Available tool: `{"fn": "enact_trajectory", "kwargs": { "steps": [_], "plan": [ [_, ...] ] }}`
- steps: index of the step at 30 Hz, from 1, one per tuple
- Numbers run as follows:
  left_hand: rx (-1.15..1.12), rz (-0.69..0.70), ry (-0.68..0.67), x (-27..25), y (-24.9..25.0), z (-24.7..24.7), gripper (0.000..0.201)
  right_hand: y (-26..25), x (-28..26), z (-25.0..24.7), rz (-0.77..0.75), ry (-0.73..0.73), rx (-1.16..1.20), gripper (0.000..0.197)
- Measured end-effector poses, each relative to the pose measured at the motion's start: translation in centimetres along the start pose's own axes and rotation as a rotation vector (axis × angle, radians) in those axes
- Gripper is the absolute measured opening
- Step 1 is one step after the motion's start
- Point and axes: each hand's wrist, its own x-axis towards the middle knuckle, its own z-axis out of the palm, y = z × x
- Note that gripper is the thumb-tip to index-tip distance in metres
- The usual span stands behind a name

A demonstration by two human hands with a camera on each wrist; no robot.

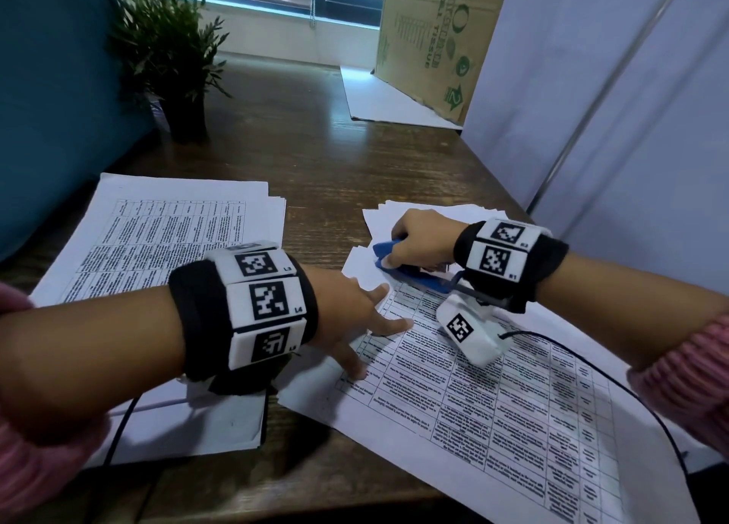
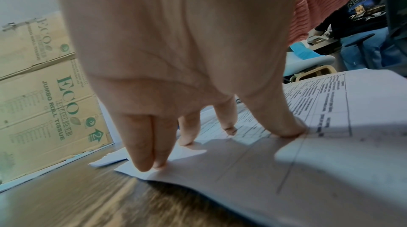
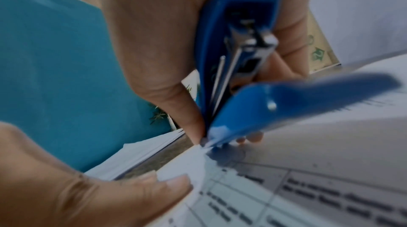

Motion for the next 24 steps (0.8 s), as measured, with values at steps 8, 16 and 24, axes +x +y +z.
{"fn": "enact_trajectory", "kwargs": {
  "steps": [8, 16, 24],
  "plan": [
    [-0.005, -0.003, 0.005, 0.0, 0.0, 0.1, 0.082, 0.3, 0.6, -0.8, 0.109, -0.071, 0.182, 0.029],
    [-0.017, -0.002, 0.036, 0.3, -0.2, 0.6, 0.084, -1.9, -0.4, 0.0, -0.129, 0.074, -0.335, 0.023],
    [-0.019, 0.009, 0.051, 0.6, -0.5, 0.7, 0.083, -2.5, -1.2, 1.4, -0.373, 0.222, -0.629, 0.027]
  ]
}}
